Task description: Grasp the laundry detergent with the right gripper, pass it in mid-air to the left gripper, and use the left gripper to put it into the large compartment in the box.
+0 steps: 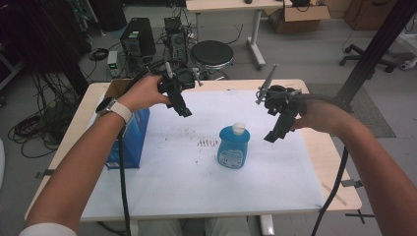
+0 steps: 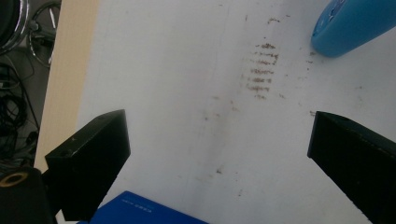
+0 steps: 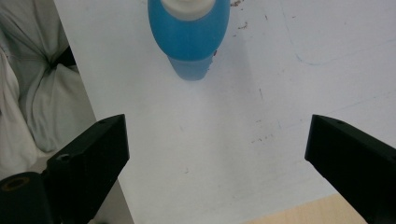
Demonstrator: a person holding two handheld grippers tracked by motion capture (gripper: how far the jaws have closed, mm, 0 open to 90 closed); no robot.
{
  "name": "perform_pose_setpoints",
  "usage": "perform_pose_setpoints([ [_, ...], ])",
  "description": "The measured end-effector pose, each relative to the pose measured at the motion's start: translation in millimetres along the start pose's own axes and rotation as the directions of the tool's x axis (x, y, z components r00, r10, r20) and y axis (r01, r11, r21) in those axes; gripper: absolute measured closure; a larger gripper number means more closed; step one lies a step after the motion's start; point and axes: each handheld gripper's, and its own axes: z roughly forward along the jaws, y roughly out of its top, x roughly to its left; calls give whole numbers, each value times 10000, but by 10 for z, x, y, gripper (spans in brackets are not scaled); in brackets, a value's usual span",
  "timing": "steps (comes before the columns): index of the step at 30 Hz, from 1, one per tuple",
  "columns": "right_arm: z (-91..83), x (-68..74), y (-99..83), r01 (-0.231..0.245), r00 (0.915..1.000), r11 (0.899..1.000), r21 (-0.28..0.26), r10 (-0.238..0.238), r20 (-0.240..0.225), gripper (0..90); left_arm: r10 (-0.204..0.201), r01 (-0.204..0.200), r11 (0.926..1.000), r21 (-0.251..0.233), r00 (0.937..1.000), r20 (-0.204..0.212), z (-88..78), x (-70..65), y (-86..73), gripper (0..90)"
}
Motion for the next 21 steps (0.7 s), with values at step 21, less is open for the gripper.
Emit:
perform_pose_setpoints([
  [21,-29,24,7,75,9999,9998,-178,-73,117,59,-39,38,10000,-62,10000,-68,-22,0,-14,62],
])
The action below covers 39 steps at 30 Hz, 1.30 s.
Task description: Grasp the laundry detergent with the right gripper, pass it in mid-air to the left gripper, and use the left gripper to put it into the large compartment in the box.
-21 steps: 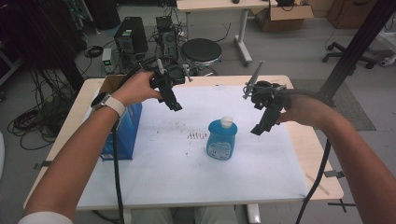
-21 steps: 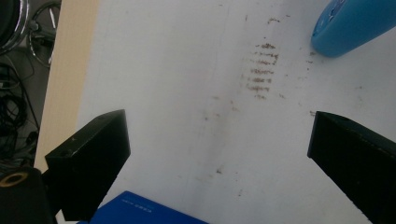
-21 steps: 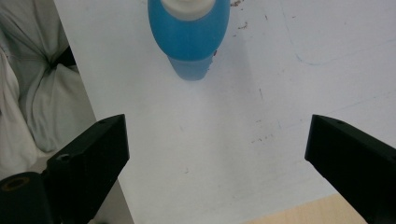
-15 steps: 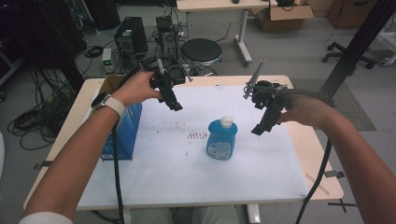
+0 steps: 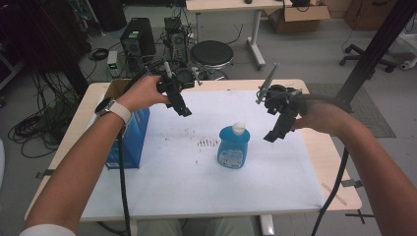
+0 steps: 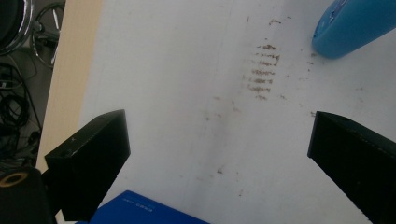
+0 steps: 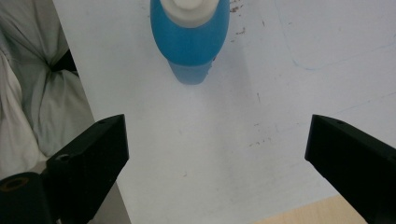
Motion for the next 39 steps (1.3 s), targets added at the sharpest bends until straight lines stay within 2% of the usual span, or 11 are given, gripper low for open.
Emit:
perform_pose_setpoints([
  [12,55,3,-16,33,9999,9986,-530,-40,-135,58,101,-101,9999,16,9999,-12,1,-10,11,62],
  [23,153,12,-50,15,9997,9943,-1062,-40,-235,59,17,-17,10000,6,10000,-68,-11,-8,-12,62],
  [26,188,12,-74,-24,9997,9898,-1426,-13,-258,59,24,-24,10000,27,10000,-82,-10,-5,-22,62],
  [29,207,8,-93,-71,9997,9876,-1570,31,-259,58,5,-5,10000,19,10000,-82,-12,-7,-24,62],
  [30,227,9,-117,-71,9997,9824,-1864,22,-262,58,-10,10,10000,6,10000,-83,-15,-7,-24,62],
  [32,233,10,-124,-93,9996,9808,-1948,43,-264,58,46,-46,10000,52,9999,-106,-19,-2,-24,62],
  [33,256,13,-145,-86,9995,9750,-2219,18,-311,58,26,-26,10000,54,9999,-107,-17,-3,-25,62],
  [38,324,20,-200,-183,9993,9627,-2699,89,-360,58,42,-41,10000,88,9999,-105,-12,-9,-20,63],
  [39,324,20,-200,-183,9993,9627,-2699,89,-360,58,42,-41,10000,88,9999,-105,-12,-9,-20,63],
])
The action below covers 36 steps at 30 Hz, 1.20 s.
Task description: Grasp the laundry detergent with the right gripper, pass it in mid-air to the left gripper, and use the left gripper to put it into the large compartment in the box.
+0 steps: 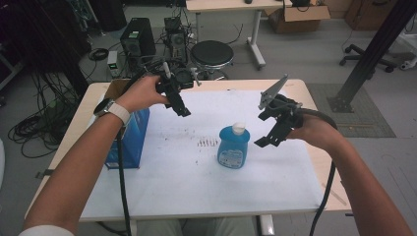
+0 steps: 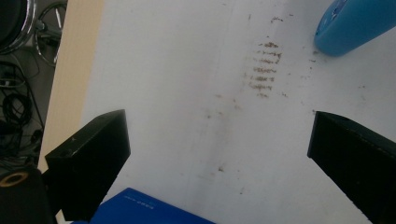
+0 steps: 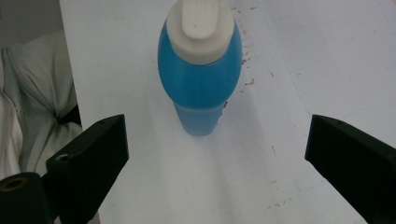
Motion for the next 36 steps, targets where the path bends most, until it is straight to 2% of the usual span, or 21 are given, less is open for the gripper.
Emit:
perform_pose_setpoints([
  [3,36,-1,-51,-18,10000,9997,-245,17,-17,58,2,-2,10000,-5,10000,-2,1,-1,3,63],
  [4,56,2,-84,84,10000,9984,-558,-86,-37,58,-57,57,10000,-60,10000,7,8,-5,3,63],
  [6,60,7,-94,62,10000,9979,-637,-64,-33,58,-48,48,10000,-36,10000,-1,8,-7,5,63],
  [8,95,19,-134,69,9999,9952,-976,-78,-96,59,-3,3,10000,4,10000,-9,7,-7,9,63],
  [11,133,24,-170,60,9999,9941,-1080,-70,-84,57,-72,72,10000,-52,10000,14,11,-15,11,63],
  [21,205,37,-299,-154,9999,9774,-2110,144,-61,58,8,-8,10000,47,10000,-18,20,-23,23,64],
  [36,378,48,-457,-387,9991,9763,-2130,341,-254,58,34,-34,10000,55,10000,-56,29,-30,31,64],
])
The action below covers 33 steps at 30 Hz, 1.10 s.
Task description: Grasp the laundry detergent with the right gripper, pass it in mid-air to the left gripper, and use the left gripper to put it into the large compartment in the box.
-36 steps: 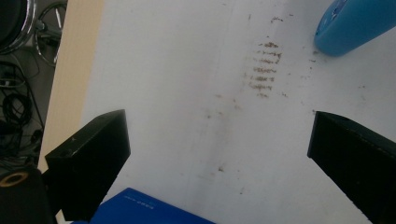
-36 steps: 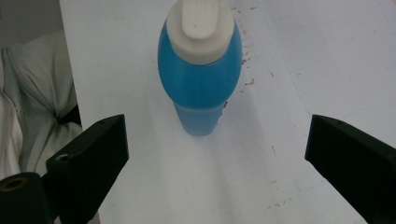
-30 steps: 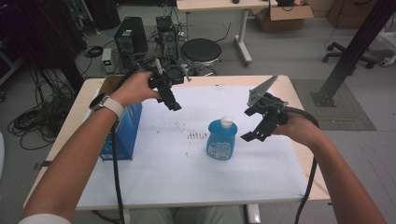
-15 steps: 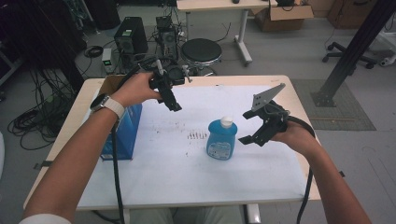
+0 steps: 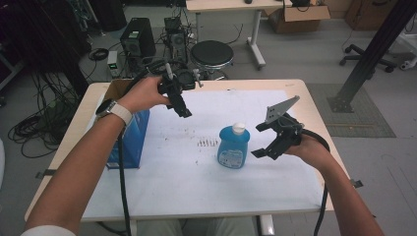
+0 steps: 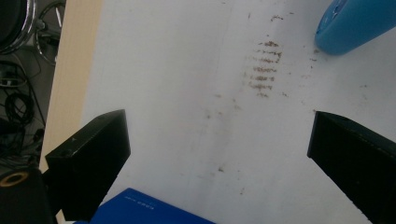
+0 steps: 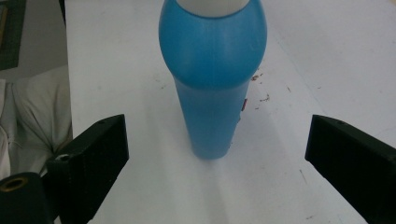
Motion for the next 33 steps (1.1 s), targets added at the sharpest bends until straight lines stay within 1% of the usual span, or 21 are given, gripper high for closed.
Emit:
perform_pose_setpoints([
  [2,16,3,-26,-18,10000,10000,24,18,-26,59,-3,3,10000,12,10000,1,-3,1,-2,64],
  [7,45,1,-97,-135,9999,9998,-115,134,-87,59,-16,16,10000,4,10000,-10,-2,0,-2,63],
  [11,60,6,-132,-142,9999,9997,-196,141,-68,59,3,-3,10000,49,10000,14,1,0,4,63],
  [15,82,7,-191,-166,9998,9979,-627,158,-127,60,-9,9,10000,2,10000,14,10,-1,16,63],
  [16,82,7,-191,-166,9998,9979,-627,158,-127,60,-9,9,10000,2,10000,14,10,-1,16,63],
  [18,101,9,-226,-164,9998,9955,-933,150,-156,62,23,-23,10000,50,10000,17,15,-7,24,63],
  [22,135,10,-276,-229,9997,9914,-1287,219,-92,63,9,-9,10000,50,10000,14,16,-4,24,63],
  [25,149,11,-302,-317,9995,9852,-1686,302,-118,64,6,-6,10000,57,10000,10,17,-5,23,63],
  [26,149,11,-302,-317,9995,9852,-1686,302,-118,64,6,-6,10000,57,10000,10,17,-5,23,63],
  [31,159,15,-347,-352,9994,9707,-2376,327,-145,66,12,-12,10000,49,10000,4,10,-12,24,63],
  [33,160,15,-358,-363,9993,9691,-2438,346,-115,64,10,-10,10000,65,10000,6,11,-12,24,63],
])
